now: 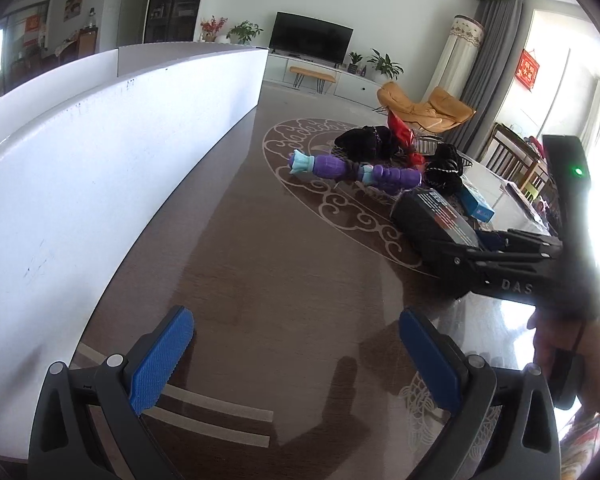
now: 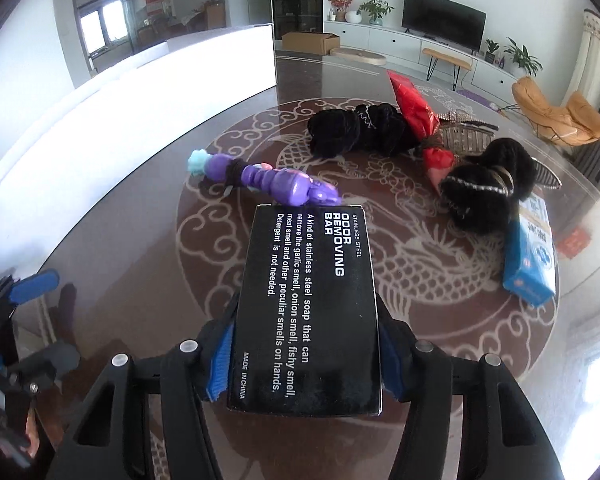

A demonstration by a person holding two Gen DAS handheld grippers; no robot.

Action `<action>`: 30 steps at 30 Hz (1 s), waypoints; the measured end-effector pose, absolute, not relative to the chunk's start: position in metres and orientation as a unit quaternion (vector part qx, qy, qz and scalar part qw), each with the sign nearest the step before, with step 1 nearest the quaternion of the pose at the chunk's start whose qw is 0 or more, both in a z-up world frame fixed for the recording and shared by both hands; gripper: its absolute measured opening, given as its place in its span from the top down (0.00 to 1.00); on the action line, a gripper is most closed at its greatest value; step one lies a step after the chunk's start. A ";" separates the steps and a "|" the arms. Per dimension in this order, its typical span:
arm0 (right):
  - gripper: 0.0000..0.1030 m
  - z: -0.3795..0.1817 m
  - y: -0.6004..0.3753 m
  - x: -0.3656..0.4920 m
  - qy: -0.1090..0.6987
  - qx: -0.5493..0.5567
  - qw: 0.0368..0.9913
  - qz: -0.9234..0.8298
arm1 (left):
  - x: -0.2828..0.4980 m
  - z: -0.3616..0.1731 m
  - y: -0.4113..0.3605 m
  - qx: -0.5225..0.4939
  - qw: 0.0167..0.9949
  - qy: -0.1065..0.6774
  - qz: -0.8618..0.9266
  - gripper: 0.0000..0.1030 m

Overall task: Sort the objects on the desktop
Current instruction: 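Lift the black box off the table with the right tool, then hold the black box raised in the right tool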

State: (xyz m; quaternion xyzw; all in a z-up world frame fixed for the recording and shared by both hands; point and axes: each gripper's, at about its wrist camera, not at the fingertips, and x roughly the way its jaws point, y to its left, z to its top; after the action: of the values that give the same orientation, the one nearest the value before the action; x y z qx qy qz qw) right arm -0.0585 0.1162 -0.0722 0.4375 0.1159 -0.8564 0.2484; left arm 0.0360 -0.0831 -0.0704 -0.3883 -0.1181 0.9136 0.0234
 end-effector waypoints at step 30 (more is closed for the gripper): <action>0.00 -0.085 0.212 -0.033 0.063 0.453 0.110 -0.883 | 0.030 -0.075 -0.058 -0.404 0.035 -0.060 0.912 0.00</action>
State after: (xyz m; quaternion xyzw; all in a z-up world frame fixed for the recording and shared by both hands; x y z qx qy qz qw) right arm -0.0328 0.2117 -0.0845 0.4526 0.0634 -0.8826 0.1105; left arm 0.0304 -0.0579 -0.0746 -0.4037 -0.0602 0.9122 0.0355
